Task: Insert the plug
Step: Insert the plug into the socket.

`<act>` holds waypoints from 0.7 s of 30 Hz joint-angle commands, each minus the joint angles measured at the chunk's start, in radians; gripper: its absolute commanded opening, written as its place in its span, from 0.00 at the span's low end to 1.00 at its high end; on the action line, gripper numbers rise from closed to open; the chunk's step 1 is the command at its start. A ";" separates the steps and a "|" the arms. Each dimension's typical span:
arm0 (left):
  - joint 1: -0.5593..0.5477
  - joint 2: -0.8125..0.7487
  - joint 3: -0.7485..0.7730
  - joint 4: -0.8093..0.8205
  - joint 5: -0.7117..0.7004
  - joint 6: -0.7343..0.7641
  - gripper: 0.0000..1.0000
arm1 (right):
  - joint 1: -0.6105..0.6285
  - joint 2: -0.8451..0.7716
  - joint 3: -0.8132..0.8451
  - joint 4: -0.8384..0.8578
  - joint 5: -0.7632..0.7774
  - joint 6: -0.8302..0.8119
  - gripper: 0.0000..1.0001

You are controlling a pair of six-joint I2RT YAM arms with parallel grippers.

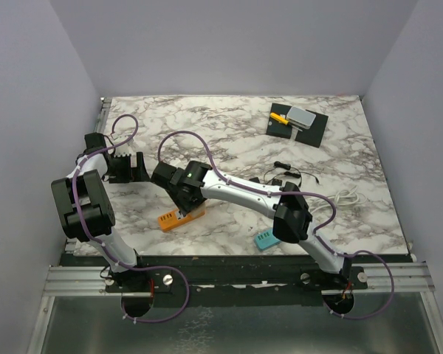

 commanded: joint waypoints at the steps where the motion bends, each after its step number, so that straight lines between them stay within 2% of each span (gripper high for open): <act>1: 0.000 -0.011 -0.011 -0.003 0.010 0.013 0.99 | -0.002 0.021 -0.021 -0.011 -0.024 0.016 0.01; 7: 0.000 -0.011 -0.014 -0.003 0.008 0.015 0.99 | -0.003 0.076 -0.002 -0.055 -0.004 0.031 0.01; 15: 0.000 -0.012 -0.010 -0.003 0.011 0.015 0.99 | -0.003 0.076 -0.143 0.003 -0.015 0.047 0.01; 21: 0.000 -0.010 -0.009 -0.003 0.015 0.012 0.99 | -0.015 0.119 -0.157 0.007 -0.048 0.025 0.01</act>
